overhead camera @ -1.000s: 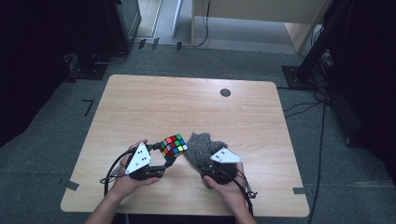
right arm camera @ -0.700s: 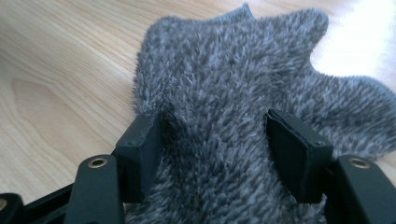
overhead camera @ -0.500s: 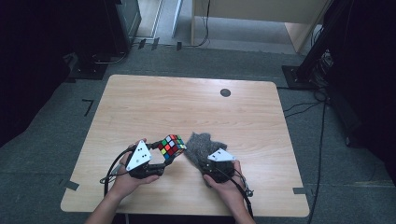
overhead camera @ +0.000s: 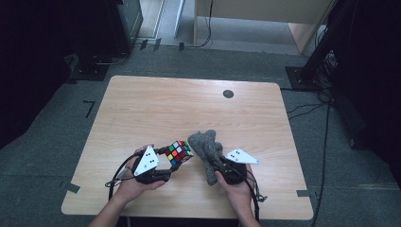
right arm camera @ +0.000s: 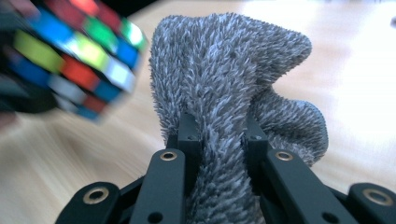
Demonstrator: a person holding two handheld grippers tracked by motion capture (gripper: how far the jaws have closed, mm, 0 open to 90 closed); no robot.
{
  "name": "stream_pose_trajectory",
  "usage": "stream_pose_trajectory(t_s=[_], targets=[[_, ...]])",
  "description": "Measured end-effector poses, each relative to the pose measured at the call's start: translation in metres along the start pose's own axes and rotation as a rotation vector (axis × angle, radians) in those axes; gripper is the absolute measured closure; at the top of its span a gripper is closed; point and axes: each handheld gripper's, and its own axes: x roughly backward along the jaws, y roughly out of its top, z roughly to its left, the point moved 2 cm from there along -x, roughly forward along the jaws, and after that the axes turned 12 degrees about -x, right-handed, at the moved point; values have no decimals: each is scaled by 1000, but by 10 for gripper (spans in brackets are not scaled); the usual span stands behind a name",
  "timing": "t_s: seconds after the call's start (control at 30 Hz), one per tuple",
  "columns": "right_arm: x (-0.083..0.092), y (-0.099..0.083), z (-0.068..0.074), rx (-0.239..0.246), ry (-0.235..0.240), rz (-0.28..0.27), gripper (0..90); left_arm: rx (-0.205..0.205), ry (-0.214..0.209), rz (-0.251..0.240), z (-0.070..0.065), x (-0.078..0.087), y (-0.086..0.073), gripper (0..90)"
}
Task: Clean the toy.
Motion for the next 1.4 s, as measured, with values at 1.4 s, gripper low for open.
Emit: stream_pose_trajectory(t_s=[1.4], targets=[[26, 8, 93, 295, -3, -63, 731, -179, 72, 106, -36, -10, 25, 346]])
